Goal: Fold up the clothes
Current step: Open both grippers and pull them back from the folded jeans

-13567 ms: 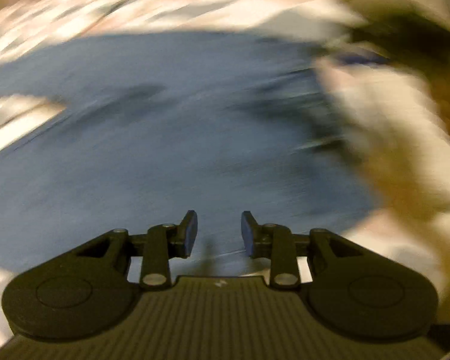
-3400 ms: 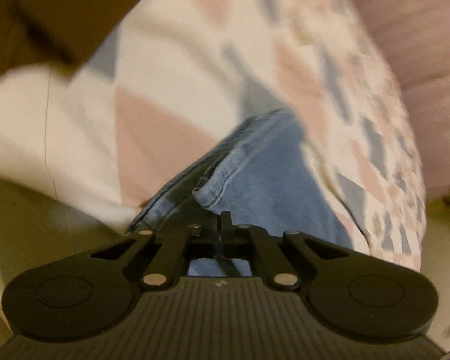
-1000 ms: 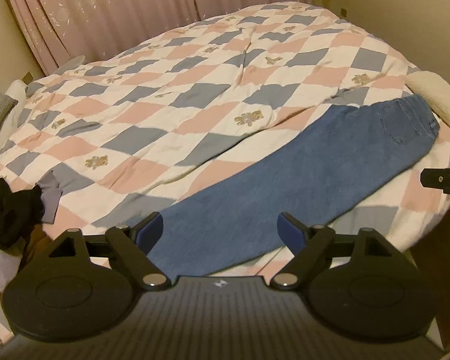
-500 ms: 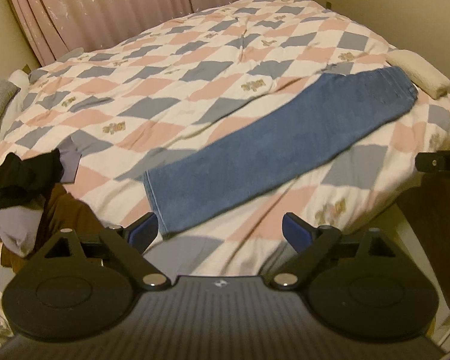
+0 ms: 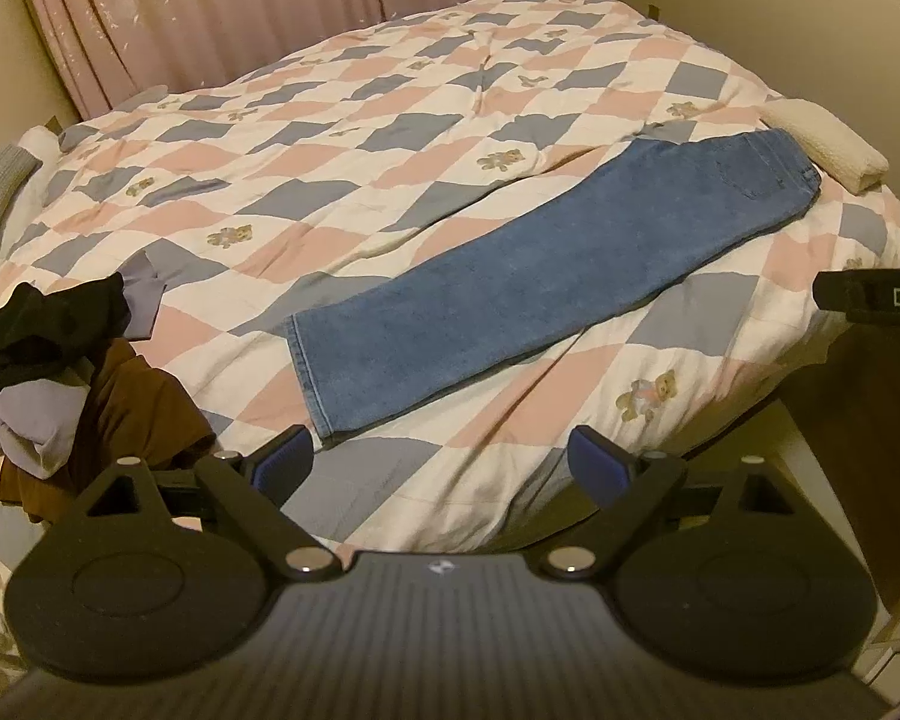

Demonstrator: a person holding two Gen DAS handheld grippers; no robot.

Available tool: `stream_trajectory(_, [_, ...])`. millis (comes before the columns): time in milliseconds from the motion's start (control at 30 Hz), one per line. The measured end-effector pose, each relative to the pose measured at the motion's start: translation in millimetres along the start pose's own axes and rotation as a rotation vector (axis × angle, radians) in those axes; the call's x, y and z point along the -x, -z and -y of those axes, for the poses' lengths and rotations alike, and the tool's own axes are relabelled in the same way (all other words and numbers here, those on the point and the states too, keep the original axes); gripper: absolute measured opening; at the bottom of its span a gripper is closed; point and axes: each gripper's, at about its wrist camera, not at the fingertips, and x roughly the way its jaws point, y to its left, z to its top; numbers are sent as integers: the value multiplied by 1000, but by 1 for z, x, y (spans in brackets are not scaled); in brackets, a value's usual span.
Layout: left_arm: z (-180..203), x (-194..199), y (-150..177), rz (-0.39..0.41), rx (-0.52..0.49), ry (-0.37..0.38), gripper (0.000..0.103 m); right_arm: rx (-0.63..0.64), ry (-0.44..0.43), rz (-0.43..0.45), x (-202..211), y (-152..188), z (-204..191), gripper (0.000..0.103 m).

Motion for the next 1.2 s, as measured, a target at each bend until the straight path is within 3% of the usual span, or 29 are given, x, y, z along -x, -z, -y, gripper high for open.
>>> stream_trajectory(800, [28,-59,-48,-42,75,-3,92,53,41,2,-58,-71,46,101])
stream_trajectory(967, [10,-72,-47,-47,78,6,92,76,62,-26,-73,-69,45,101])
stream_trajectory(1200, [-43,-111,-42,-67,-54,61,91,107,119,-50,-95,-45,30,101])
